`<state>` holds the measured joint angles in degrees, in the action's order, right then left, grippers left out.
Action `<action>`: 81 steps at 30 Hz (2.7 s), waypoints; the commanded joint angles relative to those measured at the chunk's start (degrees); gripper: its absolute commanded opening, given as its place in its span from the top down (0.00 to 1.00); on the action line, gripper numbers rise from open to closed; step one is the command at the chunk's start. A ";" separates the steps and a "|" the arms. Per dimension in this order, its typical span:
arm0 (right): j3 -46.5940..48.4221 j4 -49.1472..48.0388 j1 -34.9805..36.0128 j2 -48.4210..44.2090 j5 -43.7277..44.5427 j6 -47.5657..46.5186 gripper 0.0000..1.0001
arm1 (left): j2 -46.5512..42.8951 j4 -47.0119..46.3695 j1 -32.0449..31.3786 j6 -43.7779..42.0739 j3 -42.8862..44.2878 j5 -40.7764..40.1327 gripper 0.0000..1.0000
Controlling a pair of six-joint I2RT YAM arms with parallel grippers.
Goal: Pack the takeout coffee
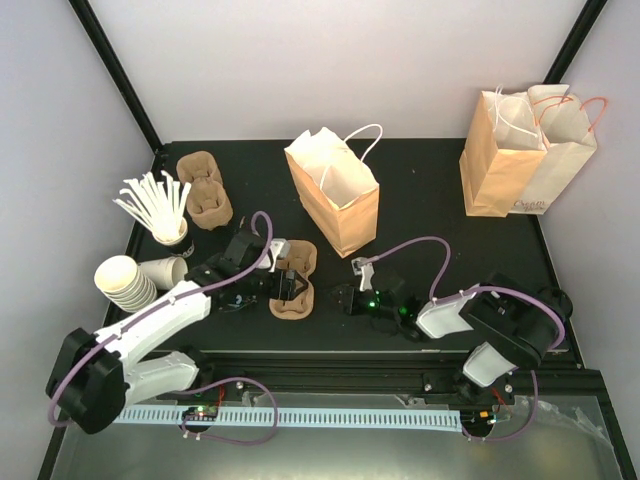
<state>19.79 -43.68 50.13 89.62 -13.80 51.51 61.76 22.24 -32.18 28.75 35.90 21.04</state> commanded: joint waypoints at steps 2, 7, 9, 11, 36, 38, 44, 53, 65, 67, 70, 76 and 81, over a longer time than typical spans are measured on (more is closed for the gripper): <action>-0.90 -2.11 -0.65 -0.61 -0.56 0.17 0.62 | 3.04 -0.94 -3.03 -0.52 3.04 0.02 0.31; 0.31 -2.68 -0.65 0.99 -1.96 0.19 0.65 | 7.60 0.90 -5.33 -2.01 5.64 -1.36 0.41; 0.82 -3.73 -0.65 1.99 -2.90 0.68 0.66 | 9.76 2.01 -6.37 -2.65 7.12 -1.44 0.46; 0.86 -5.41 -0.69 2.95 -3.43 1.28 0.66 | 11.21 3.02 -6.94 -3.17 8.24 -1.97 0.50; 0.86 -7.13 -0.67 5.91 -4.77 2.47 0.66 | 22.01 4.50 -9.13 -1.07 11.00 -7.81 0.56; 0.70 -7.04 -0.69 5.84 -4.91 2.61 0.66 | 22.24 4.39 -9.16 -1.10 11.34 -8.01 0.56; 0.51 -7.08 -0.69 5.78 -5.13 2.64 0.66 | 20.25 6.03 -9.12 -1.27 12.15 -9.34 0.70; 2.14 -11.23 -0.69 8.12 -8.98 4.71 0.60 | 14.70 6.02 -9.09 -0.77 12.13 -7.01 0.71; -1.41 -16.59 -0.66 8.64 -6.20 7.68 0.59 | 16.62 5.52 -8.33 -0.32 11.05 -5.14 0.60; -2.18 -14.97 -0.73 7.33 -4.83 6.81 0.60 | 17.65 5.50 -8.33 -0.36 11.20 -5.93 0.56; -1.98 -11.16 -0.66 5.98 -4.12 5.47 0.61 | 19.48 4.79 -8.53 -0.59 11.45 -6.96 0.55; -1.38 -6.64 -0.65 5.10 -2.37 4.69 0.62 | 22.56 3.45 -8.94 -0.67 13.08 -7.89 0.56; -0.72 -2.85 -0.65 4.53 -1.42 3.41 0.62 | 23.64 4.15 -9.13 -1.06 15.00 -9.50 0.57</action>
<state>18.15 -49.65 49.74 95.70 -17.67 56.90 84.66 26.98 -40.97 28.12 47.42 14.09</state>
